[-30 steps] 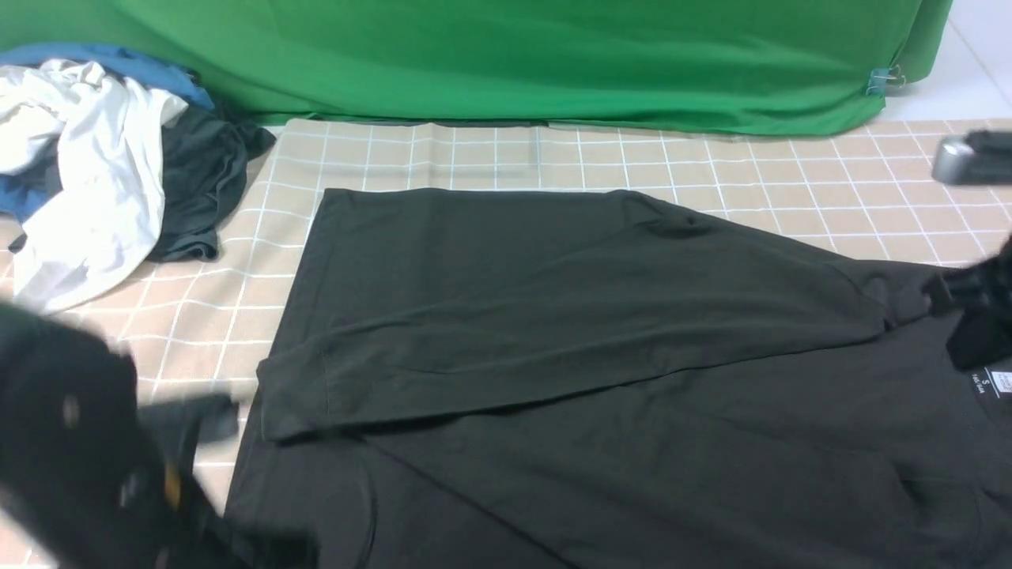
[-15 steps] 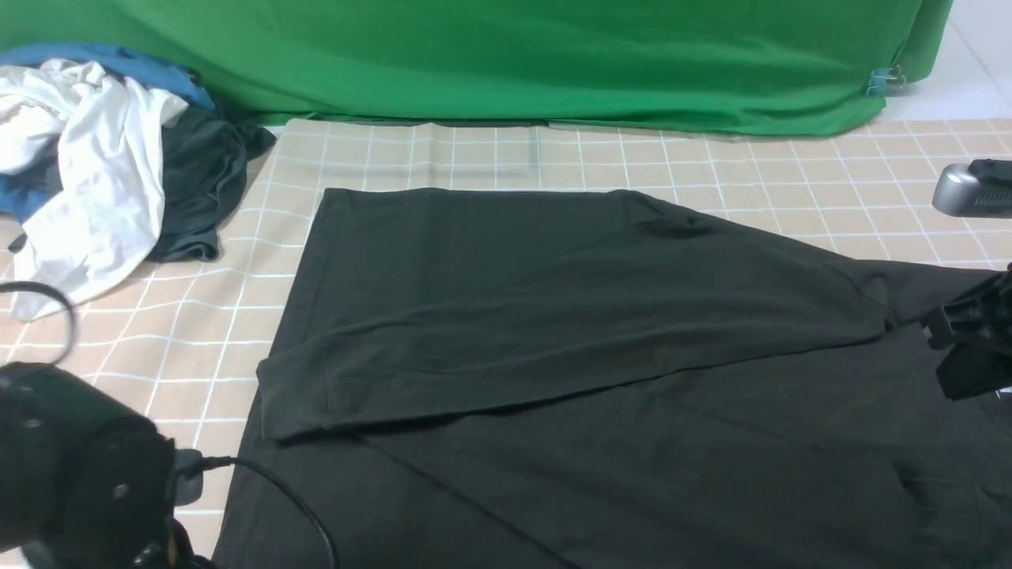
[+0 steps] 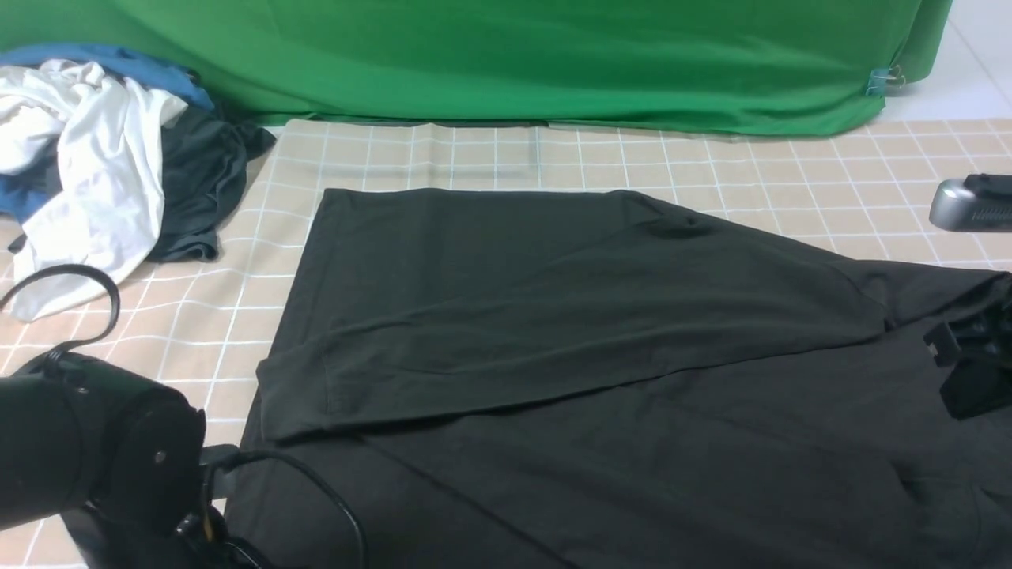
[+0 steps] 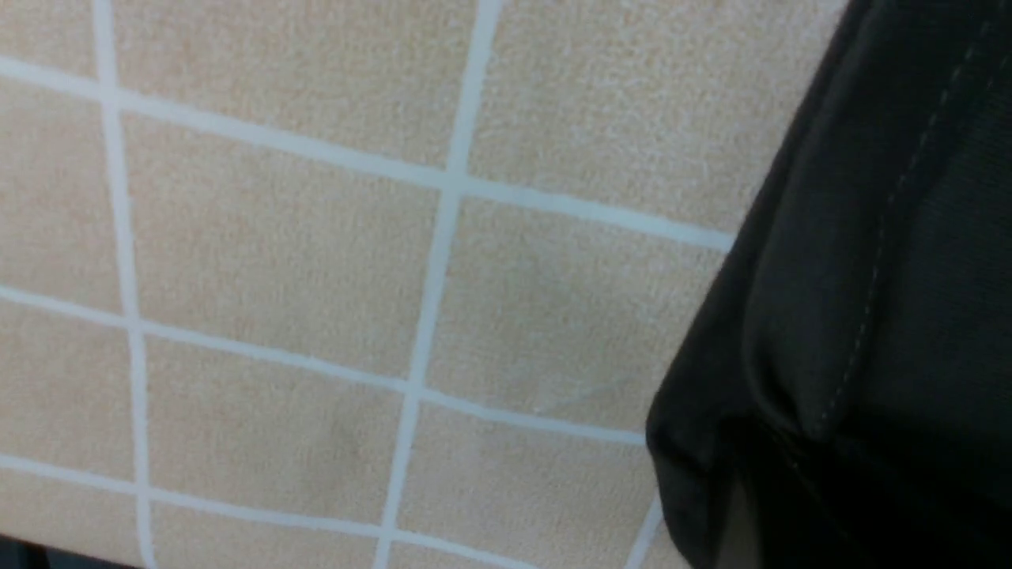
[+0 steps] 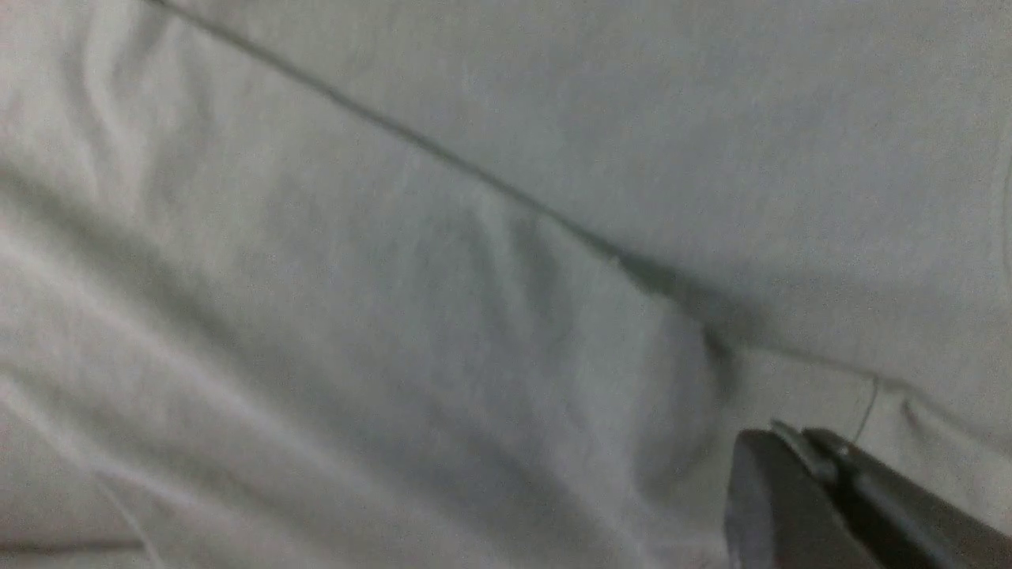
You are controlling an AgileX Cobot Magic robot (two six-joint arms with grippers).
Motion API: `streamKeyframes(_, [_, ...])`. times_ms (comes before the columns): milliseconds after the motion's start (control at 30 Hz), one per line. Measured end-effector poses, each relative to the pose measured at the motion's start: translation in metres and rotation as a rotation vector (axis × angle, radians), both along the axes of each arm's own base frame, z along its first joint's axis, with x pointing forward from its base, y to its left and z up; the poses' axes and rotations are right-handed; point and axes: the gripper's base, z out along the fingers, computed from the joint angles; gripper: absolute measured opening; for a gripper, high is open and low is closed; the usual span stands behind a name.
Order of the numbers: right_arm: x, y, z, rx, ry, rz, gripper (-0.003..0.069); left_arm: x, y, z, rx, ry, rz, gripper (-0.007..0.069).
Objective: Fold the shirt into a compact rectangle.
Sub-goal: 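Grasp the near edge of the shirt at its hem and shoulder corners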
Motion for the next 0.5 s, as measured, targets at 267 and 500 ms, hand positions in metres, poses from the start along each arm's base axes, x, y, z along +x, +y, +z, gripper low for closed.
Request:
streamKeyframes(267, [-0.025,-0.003,-0.009,-0.028,0.137,-0.035,0.0118,-0.01,0.006,0.035,-0.017,-0.08,-0.015,0.0029])
streamKeyframes(500, [-0.061,-0.017,-0.052,-0.185,0.226,-0.142,0.0401,-0.027,0.012,0.059,-0.051,-0.168,-0.014,0.0029])
